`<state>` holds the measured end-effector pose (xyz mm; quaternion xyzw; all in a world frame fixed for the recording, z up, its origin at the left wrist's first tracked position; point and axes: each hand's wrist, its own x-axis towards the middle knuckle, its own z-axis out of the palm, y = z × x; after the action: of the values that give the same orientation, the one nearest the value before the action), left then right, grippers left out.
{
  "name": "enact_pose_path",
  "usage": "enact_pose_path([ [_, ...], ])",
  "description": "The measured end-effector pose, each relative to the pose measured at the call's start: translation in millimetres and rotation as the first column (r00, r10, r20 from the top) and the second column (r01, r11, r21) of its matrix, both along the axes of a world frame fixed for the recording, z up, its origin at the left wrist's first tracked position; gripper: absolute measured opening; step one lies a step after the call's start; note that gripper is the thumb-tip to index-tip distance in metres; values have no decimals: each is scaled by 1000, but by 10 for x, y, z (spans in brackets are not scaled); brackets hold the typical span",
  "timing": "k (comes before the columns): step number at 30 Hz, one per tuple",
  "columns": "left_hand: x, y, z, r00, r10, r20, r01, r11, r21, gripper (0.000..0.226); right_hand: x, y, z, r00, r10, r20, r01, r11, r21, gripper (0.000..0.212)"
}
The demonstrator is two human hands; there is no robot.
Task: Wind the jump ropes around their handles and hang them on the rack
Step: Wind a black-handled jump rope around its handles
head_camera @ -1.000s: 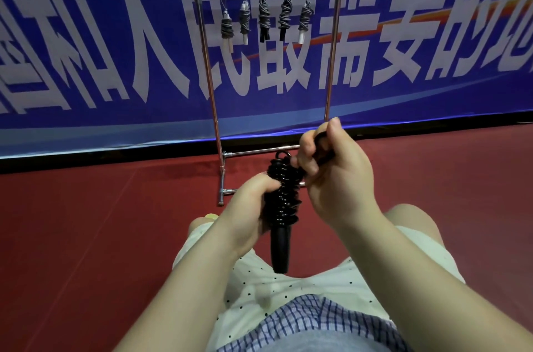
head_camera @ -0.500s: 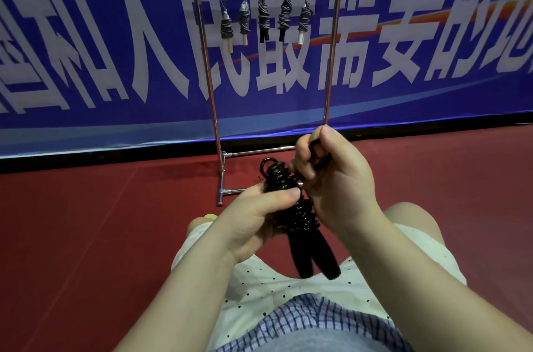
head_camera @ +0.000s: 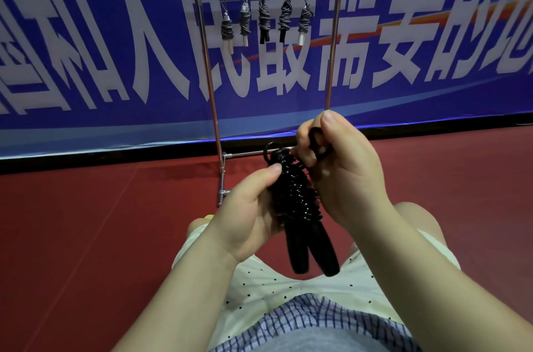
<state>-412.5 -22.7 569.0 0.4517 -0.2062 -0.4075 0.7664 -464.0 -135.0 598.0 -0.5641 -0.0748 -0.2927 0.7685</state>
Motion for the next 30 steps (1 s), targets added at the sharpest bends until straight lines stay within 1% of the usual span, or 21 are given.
enact_pose_path([
  [3,23,7,-13,998,70,-3,-70,997,29,40,-27,-47,-8,996,84,42,-84,996,-9,28],
  [4,27,13,-20,997,83,-4,-83,996,28,41,-31,-70,-15,992,111,55,-110,994,-17,21],
  [6,24,15,-29,997,81,-11,-81,997,8,36,-30,-131,-38,988,144,47,-141,989,-53,4],
  [8,9,5,-25,996,84,-31,-84,996,-13,31,-26,-193,-70,990,136,45,-131,986,-100,13],
  [9,9,-2,-26,995,97,-33,-97,995,-18,33,-28,-216,-79,991,124,48,-118,986,-120,16],
  [12,20,-7,-21,991,129,-21,-129,991,-37,33,-35,-252,-92,997,76,25,-71,986,-152,14],
  [14,34,-5,-19,989,146,-13,-146,989,-37,32,-32,-262,-99,1000,-9,-15,6,979,-203,15],
  [18,28,-15,-44,986,166,16,-165,986,-20,48,7,-249,-137,980,-184,-73,146,920,-364,14],
  [20,15,-24,-60,988,154,18,-154,988,-18,52,11,-241,-136,979,-201,-48,172,923,-343,12],
  [23,27,-25,-62,990,130,61,-131,991,9,63,-11,-217,-109,987,-157,-9,151,963,-224,15],
  [24,29,-19,-53,988,128,83,-130,991,18,62,-21,-210,-99,987,-158,-2,154,967,-204,16],
  [28,22,-14,-40,963,183,197,-196,979,50,45,-54,-223,-52,964,-265,-35,250,940,-233,11],
  [30,23,-13,-29,944,219,247,-237,971,43,44,-64,-239,-38,954,-296,-46,271,919,-285,13],
])
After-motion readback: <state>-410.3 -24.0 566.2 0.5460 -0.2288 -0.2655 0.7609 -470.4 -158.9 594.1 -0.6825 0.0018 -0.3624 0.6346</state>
